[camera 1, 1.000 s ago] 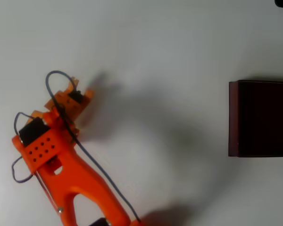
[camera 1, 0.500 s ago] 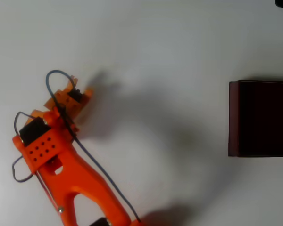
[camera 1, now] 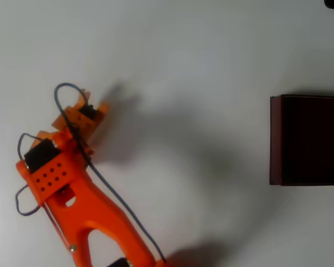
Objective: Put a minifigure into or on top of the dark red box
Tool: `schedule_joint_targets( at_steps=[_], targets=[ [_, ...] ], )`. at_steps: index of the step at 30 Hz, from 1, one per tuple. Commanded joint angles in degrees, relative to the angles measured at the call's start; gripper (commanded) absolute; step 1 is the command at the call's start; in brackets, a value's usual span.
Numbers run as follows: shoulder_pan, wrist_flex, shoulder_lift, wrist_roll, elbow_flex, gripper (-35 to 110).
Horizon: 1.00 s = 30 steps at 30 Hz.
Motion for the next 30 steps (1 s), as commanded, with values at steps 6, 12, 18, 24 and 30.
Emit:
schedule_joint_targets(
  at_steps=[6, 12, 18, 24, 30],
  targets=[
    [1.1, 3.6, 3.9, -3.6, 0.4, 0],
    [4.3, 14.3, 4.8, -12.7, -5.1, 0],
    [10.7, 22.6, 8.3, -29.0, -8.0, 0],
    [18.8, 22.6, 15.9, -48.3, -2.7, 0],
    [24.3, 20.3, 24.7, -65.2, 1.8, 0]
  ],
)
